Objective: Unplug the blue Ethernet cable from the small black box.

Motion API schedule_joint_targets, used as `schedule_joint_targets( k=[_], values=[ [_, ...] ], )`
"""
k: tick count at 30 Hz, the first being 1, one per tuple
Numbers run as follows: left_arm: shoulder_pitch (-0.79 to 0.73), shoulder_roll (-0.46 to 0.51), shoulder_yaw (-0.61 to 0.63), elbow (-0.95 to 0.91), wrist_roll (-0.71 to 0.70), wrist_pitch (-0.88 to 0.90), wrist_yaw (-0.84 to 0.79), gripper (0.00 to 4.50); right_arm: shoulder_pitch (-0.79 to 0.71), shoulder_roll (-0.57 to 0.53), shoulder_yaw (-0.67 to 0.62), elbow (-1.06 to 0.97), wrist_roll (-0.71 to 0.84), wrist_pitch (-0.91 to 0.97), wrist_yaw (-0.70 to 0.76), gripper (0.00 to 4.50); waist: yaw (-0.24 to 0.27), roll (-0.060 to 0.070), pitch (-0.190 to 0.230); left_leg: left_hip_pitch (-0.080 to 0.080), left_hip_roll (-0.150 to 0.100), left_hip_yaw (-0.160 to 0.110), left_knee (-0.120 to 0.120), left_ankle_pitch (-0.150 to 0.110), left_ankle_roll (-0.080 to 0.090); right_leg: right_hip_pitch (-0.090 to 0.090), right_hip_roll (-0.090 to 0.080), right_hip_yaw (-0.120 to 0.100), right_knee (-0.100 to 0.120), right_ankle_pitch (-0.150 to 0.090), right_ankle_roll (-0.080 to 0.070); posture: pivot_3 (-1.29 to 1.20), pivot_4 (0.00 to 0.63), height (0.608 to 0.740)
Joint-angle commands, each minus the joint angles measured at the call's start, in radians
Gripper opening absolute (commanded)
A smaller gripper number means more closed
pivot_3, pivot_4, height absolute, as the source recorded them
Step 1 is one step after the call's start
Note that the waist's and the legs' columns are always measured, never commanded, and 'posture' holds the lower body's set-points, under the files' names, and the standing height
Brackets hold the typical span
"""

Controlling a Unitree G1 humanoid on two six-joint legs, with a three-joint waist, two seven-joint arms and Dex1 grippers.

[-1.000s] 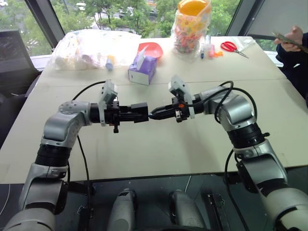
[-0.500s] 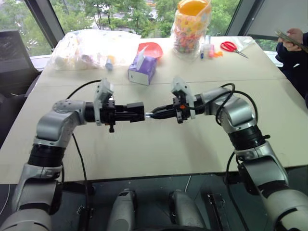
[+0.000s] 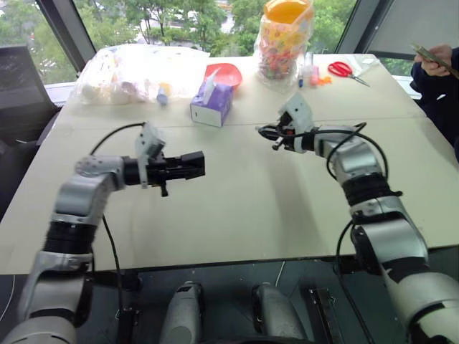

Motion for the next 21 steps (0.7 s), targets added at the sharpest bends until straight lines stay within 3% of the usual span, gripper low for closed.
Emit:
schedule_joint_targets(
  k=[1, 6, 8, 9, 17, 19, 21],
  values=[
    [-0.038, -0.039, -0.014, 0.036, 0.058, -0.1, 0.051, 0.53, -0.058, 0.027, -0.045, 0.104, -0.028, -0.064, -0.124, 0.87, 0.001, 0.0, 0.0, 0.0, 0.0, 0.0, 0.0, 0.0, 0.0, 0.0, 0.0, 0.0, 0.0, 0.0, 0.001, 0.0, 0.15, 0.735],
    [-0.062, -0.14, -0.035, 0.108, 0.097, -0.149, 0.109, 0.53, -0.06, 0.041, -0.078, 0.128, -0.035, -0.084, -0.206, 3.18, 0.0, 0.0, 0.0, -0.002, 0.0, 0.0, -0.001, 0.0, 0.0, -0.001, 0.0, 0.0, 0.0, 0.001, 0.001, 0.0, 0.15, 0.735],
    [-0.077, -0.174, -0.051, 0.147, 0.126, -0.186, 0.125, 0.53, -0.031, 0.031, -0.114, 0.062, -0.005, -0.068, -0.204, 4.23, 0.0, 0.0, 0.0, -0.001, 0.0, 0.0, -0.001, 0.0, 0.0, -0.001, 0.0, 0.0, 0.0, 0.001, 0.002, 0.0, 0.15, 0.735],
    [-0.091, -0.201, -0.059, 0.183, 0.143, -0.215, 0.144, 0.53, 0.007, 0.027, -0.149, -0.023, 0.034, -0.025, -0.191, 4.47, 0.003, 0.0, 0.0, -0.001, 0.0, 0.0, -0.001, 0.0, 0.0, -0.001, 0.0, 0.0, 0.0, 0.001, 0.002, 0.0, 0.15, 0.735],
    [-0.157, -0.296, -0.089, 0.432, 0.24, -0.427, 0.199, 0.53, 0.299, 0.028, -0.248, -0.6, 0.154, 0.288, -0.239, 4.47, -0.001, 0.001, 0.0, -0.002, 0.0, -0.001, 0.0, 0.0, 0.001, -0.001, 0.0, 0.0, 0.0, 0.001, 0.002, 0.0, 0.15, 0.735],
    [-0.166, -0.312, -0.082, 0.521, 0.255, -0.473, 0.221, 1.57, 0.409, 0.032, -0.256, -0.774, 0.167, 0.367, -0.27, 4.5, 0.002, 0.001, 0.0, -0.002, 0.0, -0.001, 0.0, 0.0, 0.001, -0.001, 0.0, 0.0, 0.0, 0.001, 0.002, 0.0, 0.15, 0.735],
    [-0.172, -0.313, -0.076, 0.572, 0.261, -0.501, 0.22, 2.29, 0.463, 0.036, -0.263, -0.875, 0.178, 0.422, -0.291, 4.5, 0.001, 0.001, 0.0, -0.001, 0.0, -0.002, 0.0, 0.0, 0.001, -0.001, 0.0, 0.0, 0.0, 0.001, 0.002, 0.0, 0.15, 0.735]
  ],
)
